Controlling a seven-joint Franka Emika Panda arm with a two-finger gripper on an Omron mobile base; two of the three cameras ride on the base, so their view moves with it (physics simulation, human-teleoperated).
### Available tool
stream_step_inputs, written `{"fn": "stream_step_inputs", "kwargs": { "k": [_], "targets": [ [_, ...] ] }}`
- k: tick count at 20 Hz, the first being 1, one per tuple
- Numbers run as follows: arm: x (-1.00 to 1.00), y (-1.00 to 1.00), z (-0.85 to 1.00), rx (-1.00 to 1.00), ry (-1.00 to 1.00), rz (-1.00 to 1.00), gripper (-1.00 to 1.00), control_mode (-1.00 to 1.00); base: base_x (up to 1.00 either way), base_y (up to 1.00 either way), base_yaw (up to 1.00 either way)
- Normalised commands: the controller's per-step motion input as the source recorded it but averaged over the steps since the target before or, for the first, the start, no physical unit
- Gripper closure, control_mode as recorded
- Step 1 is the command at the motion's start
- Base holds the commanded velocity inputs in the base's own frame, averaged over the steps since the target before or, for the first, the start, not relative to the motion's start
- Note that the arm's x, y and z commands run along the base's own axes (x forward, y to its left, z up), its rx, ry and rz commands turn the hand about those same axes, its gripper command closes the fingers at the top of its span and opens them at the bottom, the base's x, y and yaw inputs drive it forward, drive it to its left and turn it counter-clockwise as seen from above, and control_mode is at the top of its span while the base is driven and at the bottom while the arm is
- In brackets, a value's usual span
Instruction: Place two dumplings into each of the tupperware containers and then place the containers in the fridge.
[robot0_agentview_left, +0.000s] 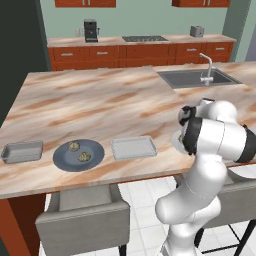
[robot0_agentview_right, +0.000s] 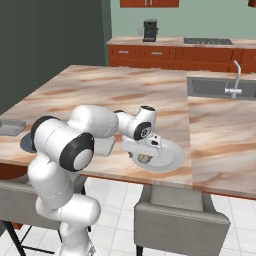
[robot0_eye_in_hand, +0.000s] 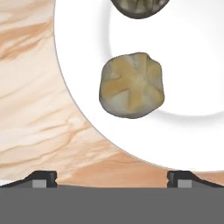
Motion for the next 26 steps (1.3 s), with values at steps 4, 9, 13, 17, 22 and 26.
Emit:
{"fn": "stream_step_inputs", "kwargs": {
  "k": [4, 9, 13, 17, 22, 26],
  "targets": [
    [0.16, 0.00, -0.28, 0.00, 0.00, 0.00, -1.00, -1.00, 0.00, 0.00, 0.00],
    [0.09, -0.01, -0.09, 0.02, 0.00, 0.00, -1.00, -1.00, 0.00, 0.00, 0.00],
    [0.19, -0.04, 0.00, 0.02, 0.00, 0.00, -1.00, -1.00, 0.00, 0.00, 0.00],
    [0.18, -0.02, -0.06, 0.00, 0.00, 0.00, -1.00, -1.00, 0.00, 0.00, 0.00],
    [0.15, -0.04, -0.09, 0.00, 0.00, 0.00, -1.00, -1.00, 0.00, 0.00, 0.00],
    [0.23, -0.24, -0.12, 0.02, 0.00, 0.01, -1.00, -1.00, 0.00, 0.00, 0.00]
  ]
}}
